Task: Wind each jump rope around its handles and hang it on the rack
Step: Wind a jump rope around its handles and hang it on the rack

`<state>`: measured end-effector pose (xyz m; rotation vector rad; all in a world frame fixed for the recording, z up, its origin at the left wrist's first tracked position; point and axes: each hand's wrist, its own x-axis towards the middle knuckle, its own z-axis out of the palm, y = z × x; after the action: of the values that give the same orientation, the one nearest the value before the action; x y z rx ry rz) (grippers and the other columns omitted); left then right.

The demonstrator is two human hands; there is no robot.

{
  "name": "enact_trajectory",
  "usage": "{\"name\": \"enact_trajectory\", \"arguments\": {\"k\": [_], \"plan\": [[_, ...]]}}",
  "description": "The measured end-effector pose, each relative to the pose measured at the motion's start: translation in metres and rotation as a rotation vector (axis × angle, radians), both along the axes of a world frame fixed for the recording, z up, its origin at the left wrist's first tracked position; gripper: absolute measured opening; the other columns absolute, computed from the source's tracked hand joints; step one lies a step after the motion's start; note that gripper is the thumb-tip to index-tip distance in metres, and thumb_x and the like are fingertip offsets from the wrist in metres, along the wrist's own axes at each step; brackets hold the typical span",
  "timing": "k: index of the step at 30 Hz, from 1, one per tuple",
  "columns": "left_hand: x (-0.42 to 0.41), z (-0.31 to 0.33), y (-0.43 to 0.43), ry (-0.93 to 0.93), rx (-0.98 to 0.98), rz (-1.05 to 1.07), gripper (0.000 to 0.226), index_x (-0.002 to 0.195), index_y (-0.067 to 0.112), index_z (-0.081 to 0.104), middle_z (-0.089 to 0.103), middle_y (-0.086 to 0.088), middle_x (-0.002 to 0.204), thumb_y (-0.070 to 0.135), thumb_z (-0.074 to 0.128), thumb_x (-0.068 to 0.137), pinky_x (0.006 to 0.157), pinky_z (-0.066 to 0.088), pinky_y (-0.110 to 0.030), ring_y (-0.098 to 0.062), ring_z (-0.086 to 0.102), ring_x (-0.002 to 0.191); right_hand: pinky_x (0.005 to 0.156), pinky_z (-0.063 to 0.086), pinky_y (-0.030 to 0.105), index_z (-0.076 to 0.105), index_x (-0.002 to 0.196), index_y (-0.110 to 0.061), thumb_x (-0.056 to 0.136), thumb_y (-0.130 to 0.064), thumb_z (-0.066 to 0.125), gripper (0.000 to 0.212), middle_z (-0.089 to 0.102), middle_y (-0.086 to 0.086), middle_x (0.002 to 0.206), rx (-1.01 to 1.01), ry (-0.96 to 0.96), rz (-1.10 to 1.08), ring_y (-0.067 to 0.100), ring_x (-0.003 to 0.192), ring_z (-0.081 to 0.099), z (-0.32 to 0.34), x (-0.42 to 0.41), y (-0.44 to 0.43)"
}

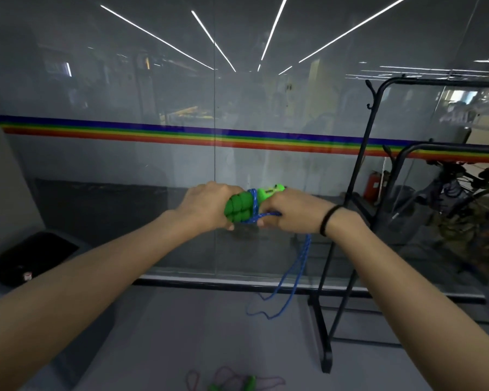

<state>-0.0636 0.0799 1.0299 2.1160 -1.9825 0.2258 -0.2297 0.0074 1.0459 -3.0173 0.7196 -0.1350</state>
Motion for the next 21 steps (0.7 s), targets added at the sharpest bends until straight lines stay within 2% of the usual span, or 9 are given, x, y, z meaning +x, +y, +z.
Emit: {"name": "enact_trajectory", "arguments": {"k": [2,4,6,8,11,14,16,19,21], "plan": [[-0.002,0.004,0.002,-0.171,0.06,-0.009,0.064,0.127,0.034,0.049,0.065,-0.003,0.113,0.03,0.077,0.069,0.074,0.041,-0.031,-0.028,0.059,0.105,0.067,0.04,0.028,0.068,0.092,-0.011,0.085,-0.038,0.06,0.029,0.06,0.004,0.078,-0.036,0.02,0.0,0.017,0.072,0.051,0.009,0.006,0.0],[-0.003,0.009,0.007,-0.266,0.131,-0.078,0.054,0.119,0.033,0.053,0.065,-0.001,0.11,0.026,0.076,0.07,0.073,0.04,-0.032,-0.026,0.059,0.104,0.06,0.038,0.025,0.07,0.082,-0.015,0.077,-0.042,0.068,0.028,0.057,-0.003,0.067,-0.021,-0.009,0.036,0.012,0.062,0.049,0.018,0.011,0.0],[0.0,0.015,0.012,-0.274,0.216,-0.178,0.047,0.112,0.033,0.057,0.066,0.006,0.105,0.024,0.076,0.07,0.07,0.039,-0.029,-0.02,0.059,0.101,0.056,0.037,0.02,0.068,0.07,-0.018,0.07,-0.044,0.074,0.026,0.06,-0.005,0.063,0.055,-0.056,0.07,0.005,0.056,0.049,0.025,0.012,0.0],[0.008,0.02,0.017,-0.191,0.272,-0.273,0.042,0.104,0.034,0.059,0.064,0.013,0.09,0.025,0.078,0.068,0.066,0.037,-0.026,-0.011,0.059,0.089,0.059,0.038,0.018,0.067,0.066,-0.017,0.066,-0.042,0.077,0.027,0.062,-0.002,0.062,0.235,-0.123,0.083,0.004,0.054,0.05,0.024,0.014,-0.004],[0.016,0.022,0.027,0.235,0.275,-0.418,0.036,0.086,0.034,0.061,0.061,0.017,0.069,0.018,0.084,0.062,0.06,0.041,-0.023,0.003,0.055,0.065,0.053,0.036,0.017,0.065,0.067,-0.007,0.071,-0.036,0.07,0.03,0.059,0.001,0.058,0.646,-0.284,0.117,0.009,0.052,0.049,0.019,0.011,-0.002],[0.012,0.019,0.039,0.716,0.252,-0.538,0.042,0.093,0.021,0.066,0.07,0.016,0.081,-0.002,0.081,0.062,0.069,0.049,-0.015,0.001,0.063,0.075,0.044,0.04,0.01,0.048,0.062,-0.012,0.093,-0.007,0.042,0.032,0.056,-0.009,0.042,0.949,-0.529,0.045,-0.001,0.041,0.051,0.008,0.003,-0.001],[0.011,0.016,0.041,0.926,0.149,-0.544,0.045,0.097,0.017,0.066,0.073,0.012,0.087,-0.009,0.076,0.062,0.074,0.052,-0.017,-0.004,0.067,0.082,0.046,0.038,0.013,0.041,0.064,-0.015,0.095,-0.002,0.032,0.035,0.049,-0.01,0.044,1.044,-0.675,-0.043,0.002,0.042,0.045,-0.004,0.0,0.004],[0.013,0.019,0.037,1.222,-0.034,-0.425,0.033,0.093,0.011,0.066,0.074,0.002,0.08,0.001,0.074,0.062,0.068,0.057,-0.024,-0.012,0.07,0.073,0.04,0.031,0.017,0.045,0.073,-0.011,0.099,-0.021,0.029,0.032,0.038,-0.006,0.047,1.091,-0.619,0.082,0.005,0.039,0.031,-0.02,0.009,0.006],[0.017,0.022,0.032,1.209,-0.103,-0.254,0.026,0.089,0.007,0.068,0.074,-0.005,0.078,0.006,0.078,0.065,0.065,0.057,-0.028,-0.017,0.069,0.068,0.04,0.035,0.017,0.047,0.077,-0.012,0.099,-0.027,0.029,0.033,0.037,-0.002,0.051,1.012,-0.523,0.018,0.007,0.04,0.031,-0.022,0.009,0.01]]}}
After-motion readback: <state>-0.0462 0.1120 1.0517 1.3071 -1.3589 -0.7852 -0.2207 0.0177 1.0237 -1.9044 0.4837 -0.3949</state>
